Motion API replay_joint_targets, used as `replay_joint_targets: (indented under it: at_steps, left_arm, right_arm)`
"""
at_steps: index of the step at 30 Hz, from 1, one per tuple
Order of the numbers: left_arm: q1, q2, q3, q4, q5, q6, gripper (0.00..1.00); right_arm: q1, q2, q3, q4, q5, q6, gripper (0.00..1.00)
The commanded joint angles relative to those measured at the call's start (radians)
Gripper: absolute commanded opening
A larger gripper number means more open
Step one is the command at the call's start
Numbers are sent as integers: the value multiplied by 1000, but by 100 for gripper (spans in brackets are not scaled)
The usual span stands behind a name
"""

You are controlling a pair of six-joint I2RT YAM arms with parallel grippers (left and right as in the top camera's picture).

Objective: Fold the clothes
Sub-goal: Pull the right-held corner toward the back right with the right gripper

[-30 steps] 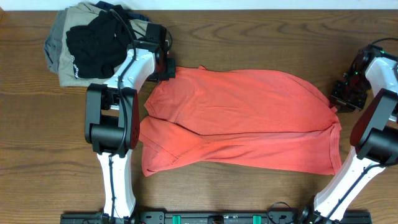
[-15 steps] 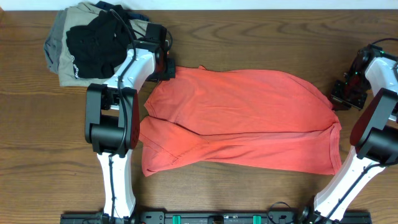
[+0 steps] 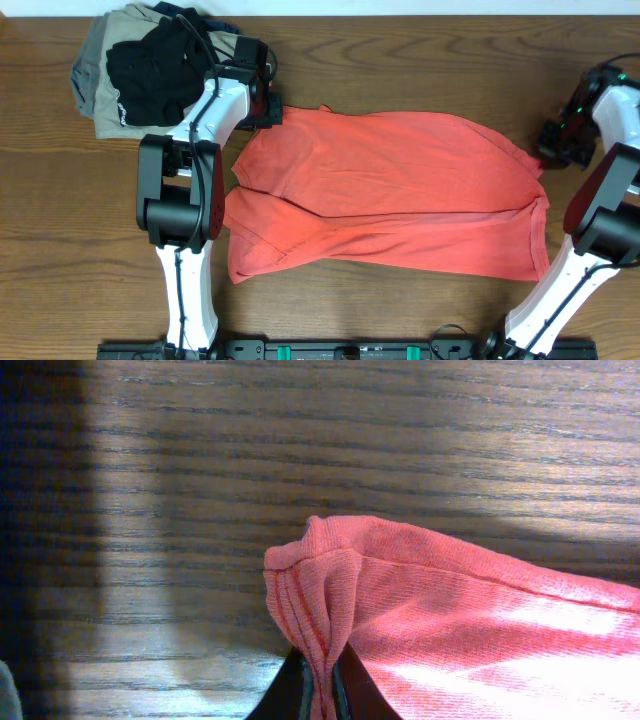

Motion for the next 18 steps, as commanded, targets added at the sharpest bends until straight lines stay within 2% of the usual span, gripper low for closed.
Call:
replay_joint_targets:
  at_steps: [1, 8, 18]
  left_arm:
    - [1, -79, 19, 5, 0, 3, 6]
    - [1, -233, 19, -12, 15, 3, 6]
    - [1, -358, 19, -110, 15, 3, 6]
  right_arm:
    - [-43, 1, 131, -50, -16, 16, 1]
    - [-53, 1, 303, -153, -50, -6, 1]
    - [-56, -18, 343, -233, -54, -5, 1]
